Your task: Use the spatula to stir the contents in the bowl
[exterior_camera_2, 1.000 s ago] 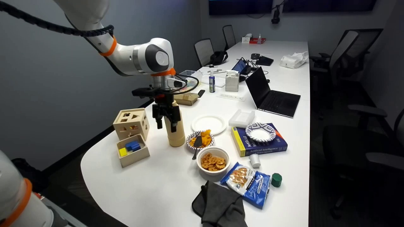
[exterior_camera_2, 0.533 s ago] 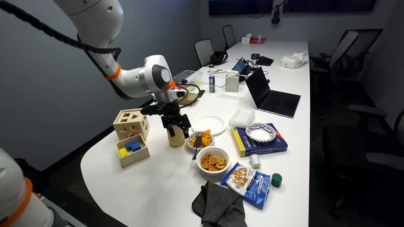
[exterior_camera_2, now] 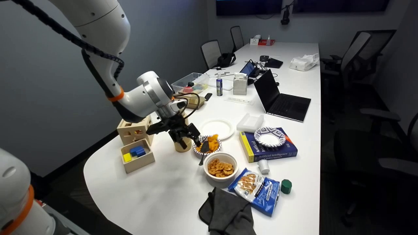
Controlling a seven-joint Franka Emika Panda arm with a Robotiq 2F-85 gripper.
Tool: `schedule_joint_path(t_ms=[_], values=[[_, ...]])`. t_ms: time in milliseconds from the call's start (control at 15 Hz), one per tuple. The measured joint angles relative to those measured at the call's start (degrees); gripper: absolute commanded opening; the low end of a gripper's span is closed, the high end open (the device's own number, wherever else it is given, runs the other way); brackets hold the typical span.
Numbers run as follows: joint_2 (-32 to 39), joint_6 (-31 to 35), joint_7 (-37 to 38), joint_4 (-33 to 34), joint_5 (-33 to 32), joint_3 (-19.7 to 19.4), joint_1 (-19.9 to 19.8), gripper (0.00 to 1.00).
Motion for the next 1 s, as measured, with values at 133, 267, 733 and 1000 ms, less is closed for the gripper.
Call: schedule_joint_path(t_ms=[133,267,733,1000], values=[[1.0,0.0,3.5,0.0,-4.4,0.0,0.0,1.00],[2.1,0.0,6.6,0.1,-8.2,0.2,-0.1,1.00],[6.1,-1.6,15.9,0.8,-18.6,1.8,-0.5,1.00],[8.9,-4.6,19.3,2.5,-20.9,3.3,-1.1,1.00]])
